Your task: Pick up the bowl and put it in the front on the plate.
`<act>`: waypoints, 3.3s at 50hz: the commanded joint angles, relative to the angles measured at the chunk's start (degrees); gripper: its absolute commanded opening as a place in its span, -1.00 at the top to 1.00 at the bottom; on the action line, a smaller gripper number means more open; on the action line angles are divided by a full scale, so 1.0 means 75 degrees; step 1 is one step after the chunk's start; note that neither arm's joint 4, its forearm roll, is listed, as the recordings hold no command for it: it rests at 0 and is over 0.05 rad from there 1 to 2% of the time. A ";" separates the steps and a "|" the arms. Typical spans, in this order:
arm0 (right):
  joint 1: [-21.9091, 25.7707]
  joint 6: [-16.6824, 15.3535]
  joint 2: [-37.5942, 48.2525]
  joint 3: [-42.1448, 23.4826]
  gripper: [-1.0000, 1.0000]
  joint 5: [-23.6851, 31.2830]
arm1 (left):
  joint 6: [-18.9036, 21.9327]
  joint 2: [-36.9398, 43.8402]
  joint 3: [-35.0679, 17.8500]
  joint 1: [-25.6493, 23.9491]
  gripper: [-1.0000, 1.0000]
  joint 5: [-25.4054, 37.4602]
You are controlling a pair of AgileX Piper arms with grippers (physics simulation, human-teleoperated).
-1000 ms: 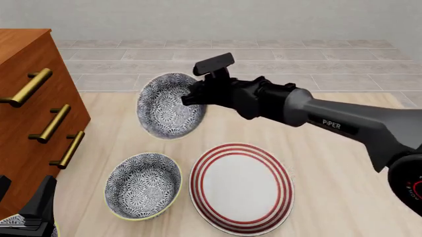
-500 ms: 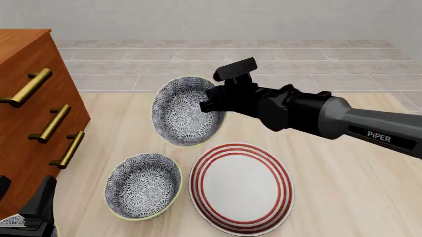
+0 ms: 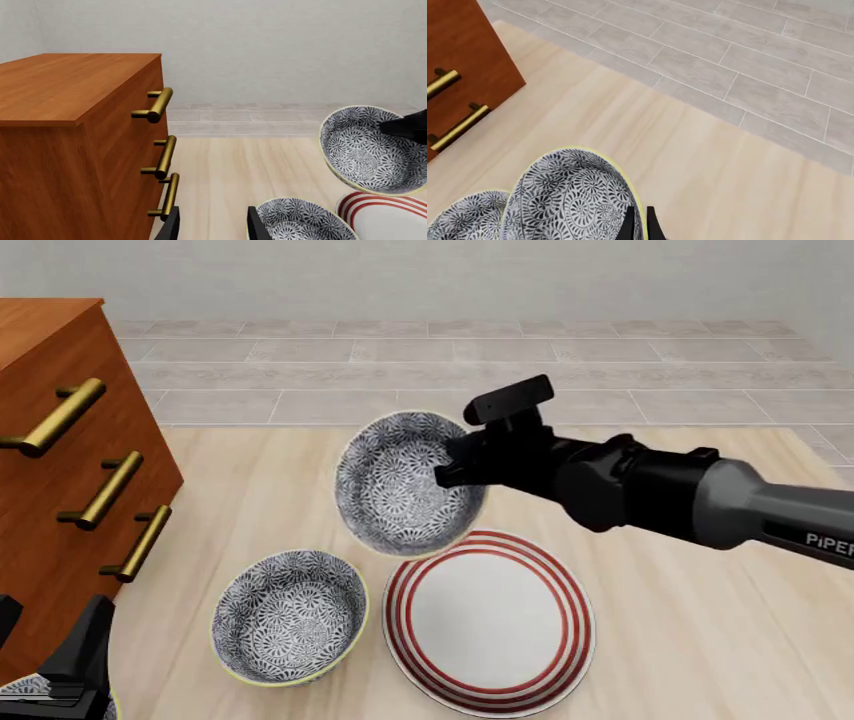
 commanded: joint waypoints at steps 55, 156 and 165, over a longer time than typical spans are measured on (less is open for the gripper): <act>-0.0437 0.0755 -0.1161 0.2499 1.00 -0.0529 | 0.0000 0.0000 0.0000 0.0000 -1.00 0.0000; -0.0784 0.0944 -0.0999 0.3895 -1.00 -0.1270 | 0.0000 0.0000 0.0000 0.0000 -1.00 0.0000; -0.0904 0.0911 -0.1258 0.3881 -1.00 -0.1260 | 0.0000 0.0000 0.0000 0.0000 -1.00 0.0000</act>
